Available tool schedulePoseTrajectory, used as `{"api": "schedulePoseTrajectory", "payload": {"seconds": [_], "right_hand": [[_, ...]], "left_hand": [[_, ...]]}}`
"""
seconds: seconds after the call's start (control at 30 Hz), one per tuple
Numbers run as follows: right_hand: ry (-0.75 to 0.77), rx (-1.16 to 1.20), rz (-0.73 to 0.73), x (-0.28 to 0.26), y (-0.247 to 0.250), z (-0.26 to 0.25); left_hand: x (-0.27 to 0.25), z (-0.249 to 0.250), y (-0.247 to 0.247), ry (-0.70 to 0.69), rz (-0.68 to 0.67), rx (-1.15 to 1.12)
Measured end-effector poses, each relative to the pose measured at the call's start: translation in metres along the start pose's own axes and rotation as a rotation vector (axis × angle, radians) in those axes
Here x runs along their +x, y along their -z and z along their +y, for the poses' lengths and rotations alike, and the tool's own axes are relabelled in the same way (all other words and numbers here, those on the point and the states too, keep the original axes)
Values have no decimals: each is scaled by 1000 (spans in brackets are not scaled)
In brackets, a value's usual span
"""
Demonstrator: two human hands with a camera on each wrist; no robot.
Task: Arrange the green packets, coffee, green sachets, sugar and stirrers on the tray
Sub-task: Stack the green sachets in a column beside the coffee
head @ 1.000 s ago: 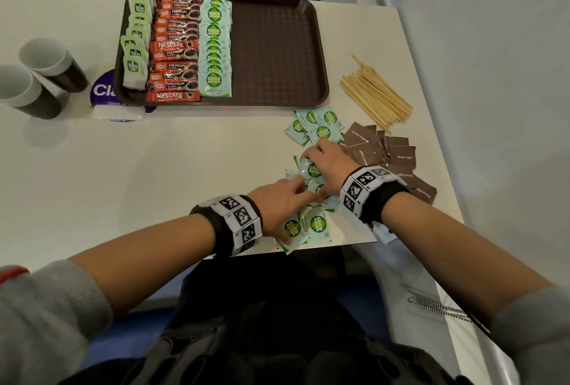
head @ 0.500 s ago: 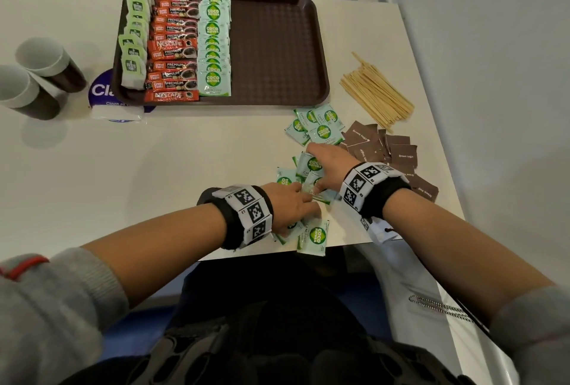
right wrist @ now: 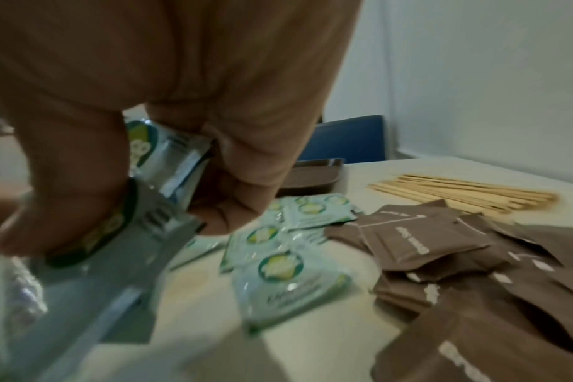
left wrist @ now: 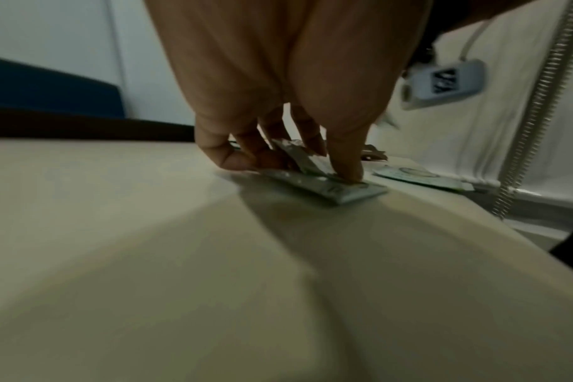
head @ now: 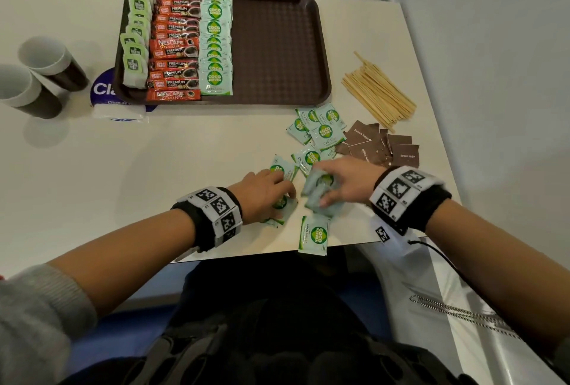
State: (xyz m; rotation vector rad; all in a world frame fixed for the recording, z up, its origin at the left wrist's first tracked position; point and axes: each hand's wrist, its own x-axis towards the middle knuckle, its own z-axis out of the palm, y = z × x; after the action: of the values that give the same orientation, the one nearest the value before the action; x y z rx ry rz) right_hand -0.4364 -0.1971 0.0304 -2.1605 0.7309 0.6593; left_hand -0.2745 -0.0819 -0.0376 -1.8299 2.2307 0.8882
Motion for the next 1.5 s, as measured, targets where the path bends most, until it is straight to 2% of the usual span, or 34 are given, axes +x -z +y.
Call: {"api": "schedulePoseTrajectory", "payload": {"seconds": [0.1, 0.23, 0.33, 0.47, 0.57, 0.67, 0.73, 0.83, 0.93, 1.1, 1.33, 1.5], "right_hand": [[40, -257, -207, 4, -26, -6], [110, -430, -273, 13, -42, -7], [141, -480, -253, 15, -42, -6], [146, -548, -245, 18, -40, -5], [132, -575, -255, 20, -40, -4], [94, -526, -239, 19, -39, -1], [92, -524, -230, 19, -39, 1], [105, -543, -208, 20, -39, 3], [98, -541, -187, 21, -38, 4], [79, -500, -148, 20, -37, 5], [89, -575, -169, 25, -33, -2], [76, -457, -91, 20, -37, 2]], "left_hand": [[-6, -7, -2, 42, 68, -2], [-16, -12, -2, 12, 72, 51], [-18, -10, -2, 1, 13, 99], [-16, -9, -1, 14, 11, 39], [-16, -10, -1, 84, -9, -60], [-17, -10, 0, 120, -15, -42], [-18, -9, -2, 106, 4, -3], [-19, -14, -6, 93, 119, -20], [-22, -18, 2, 158, 193, -74], [-28, -15, 1, 205, 55, -53], [-26, -10, 2, 360, 119, -245], [-20, -14, 5, 428, 126, -237]]}}
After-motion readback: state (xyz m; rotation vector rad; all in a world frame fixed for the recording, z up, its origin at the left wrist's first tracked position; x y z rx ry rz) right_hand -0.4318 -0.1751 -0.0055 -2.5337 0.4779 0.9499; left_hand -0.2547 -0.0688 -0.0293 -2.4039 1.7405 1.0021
